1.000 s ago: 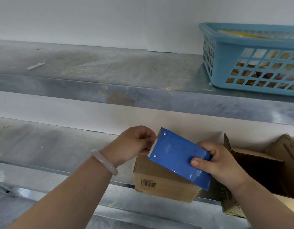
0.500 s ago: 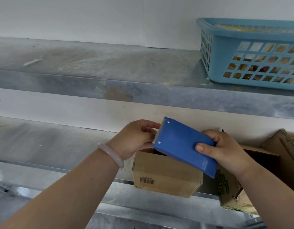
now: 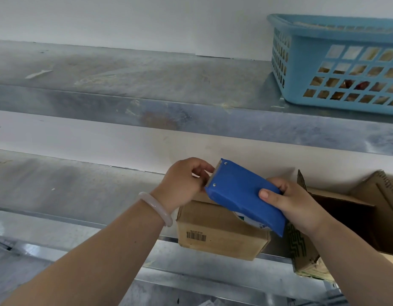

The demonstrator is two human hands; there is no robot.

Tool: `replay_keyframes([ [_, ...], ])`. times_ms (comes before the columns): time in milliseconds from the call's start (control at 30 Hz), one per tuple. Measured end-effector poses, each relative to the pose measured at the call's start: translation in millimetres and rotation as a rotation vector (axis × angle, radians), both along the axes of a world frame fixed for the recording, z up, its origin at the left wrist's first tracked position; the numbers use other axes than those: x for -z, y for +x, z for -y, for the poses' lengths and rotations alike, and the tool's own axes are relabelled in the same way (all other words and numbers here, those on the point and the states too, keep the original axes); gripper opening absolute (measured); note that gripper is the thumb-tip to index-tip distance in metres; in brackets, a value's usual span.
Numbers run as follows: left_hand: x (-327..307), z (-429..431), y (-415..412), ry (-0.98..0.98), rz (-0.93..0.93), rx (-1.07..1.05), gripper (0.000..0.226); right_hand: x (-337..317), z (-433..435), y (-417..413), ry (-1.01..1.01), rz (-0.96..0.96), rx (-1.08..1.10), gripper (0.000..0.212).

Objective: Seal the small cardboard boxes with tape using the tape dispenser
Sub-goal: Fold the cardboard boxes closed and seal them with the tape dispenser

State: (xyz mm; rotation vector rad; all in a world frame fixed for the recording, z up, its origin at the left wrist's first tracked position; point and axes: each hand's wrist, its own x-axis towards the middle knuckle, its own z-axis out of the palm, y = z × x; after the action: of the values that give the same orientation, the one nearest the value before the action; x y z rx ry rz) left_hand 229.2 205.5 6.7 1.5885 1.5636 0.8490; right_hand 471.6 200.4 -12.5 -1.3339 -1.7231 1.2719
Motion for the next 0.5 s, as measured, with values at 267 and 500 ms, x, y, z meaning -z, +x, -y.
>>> replay_keyframes([
  [267,-4,-8,-10,-0.094,0.184,-0.029,0.028,-11,-5,2,0.006,0.111,-0.066,0.079],
  [500,-8,-10,-26,-0.109,0.248,-0.076,0.018,-20,-6,11,0.050,0.179,-0.071,0.070],
])
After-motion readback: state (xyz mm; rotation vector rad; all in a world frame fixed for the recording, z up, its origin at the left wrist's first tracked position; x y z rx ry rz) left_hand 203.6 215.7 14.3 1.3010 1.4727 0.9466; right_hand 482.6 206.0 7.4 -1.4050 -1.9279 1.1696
